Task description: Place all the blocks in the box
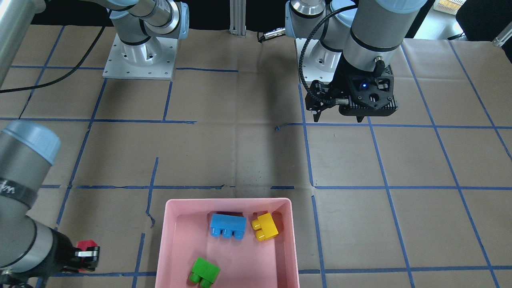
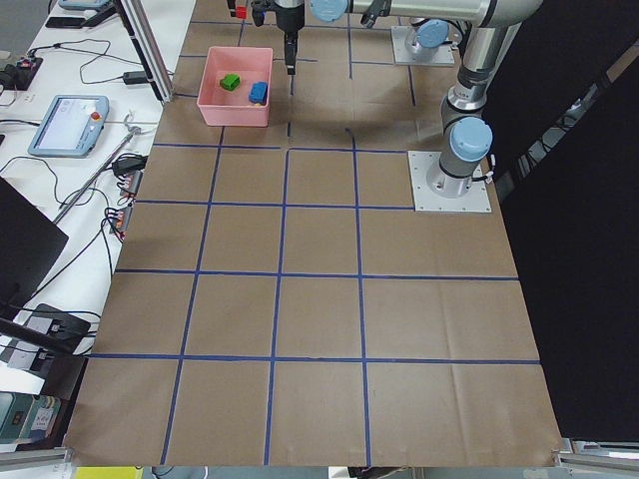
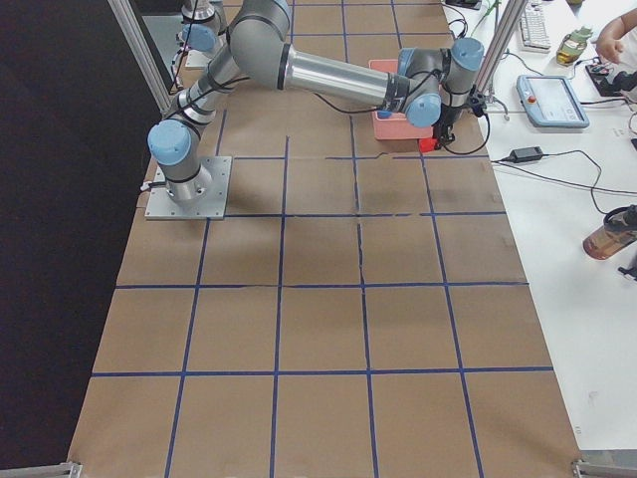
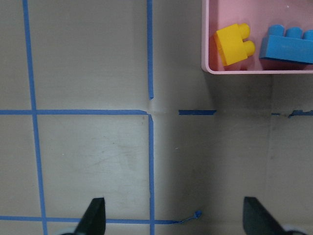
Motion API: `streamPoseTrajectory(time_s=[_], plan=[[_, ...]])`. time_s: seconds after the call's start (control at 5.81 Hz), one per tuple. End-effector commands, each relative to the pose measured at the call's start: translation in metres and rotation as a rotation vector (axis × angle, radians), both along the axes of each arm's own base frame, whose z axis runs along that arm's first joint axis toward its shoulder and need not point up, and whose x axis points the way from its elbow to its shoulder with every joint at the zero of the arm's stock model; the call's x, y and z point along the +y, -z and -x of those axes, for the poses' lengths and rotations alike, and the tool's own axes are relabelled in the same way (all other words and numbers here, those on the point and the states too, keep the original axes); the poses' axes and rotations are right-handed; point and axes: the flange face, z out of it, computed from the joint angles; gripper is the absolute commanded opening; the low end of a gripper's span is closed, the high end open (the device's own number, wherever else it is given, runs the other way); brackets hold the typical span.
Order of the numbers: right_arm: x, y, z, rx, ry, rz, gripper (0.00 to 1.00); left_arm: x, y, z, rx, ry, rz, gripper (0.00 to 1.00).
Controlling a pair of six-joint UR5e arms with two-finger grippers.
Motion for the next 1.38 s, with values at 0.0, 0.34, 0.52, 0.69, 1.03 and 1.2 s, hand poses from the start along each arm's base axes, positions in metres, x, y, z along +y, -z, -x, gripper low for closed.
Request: streamPoseTrajectory(time_s=[0.0,0.34,0.52,0.69,1.03,1.2], plan=[[0.019,-0.025,-0.129,-0.03,0.083,0.025,0.08,0.006,-0.013,-0.01,0.019,0.022,0.018,0.99],[0.029,0.036,-0.202,-0.025,0.104,-0.042,0.31,0.008,-0.016,-0.009,0.028,0.023,0.025,0.99],[0.024,0.047,-0.199,-0.022,0.08,-0.033,0.98,0.008,-0.016,-0.01,0.022,0.023,0.025,0.99],[0.018,0.046,-0.189,-0.015,0.058,-0.008,0.99,0.01,-0.018,-0.01,0.025,0.023,0.03,0.99],[0.023,0.009,-0.183,-0.017,0.061,0.023,1.0,0.011,-0.018,-0.01,0.024,0.023,0.03,0.99],[0.039,-0.023,-0.163,0.014,0.08,-0.02,1.0,0.011,-0.018,-0.01,0.024,0.023,0.03,0.99]])
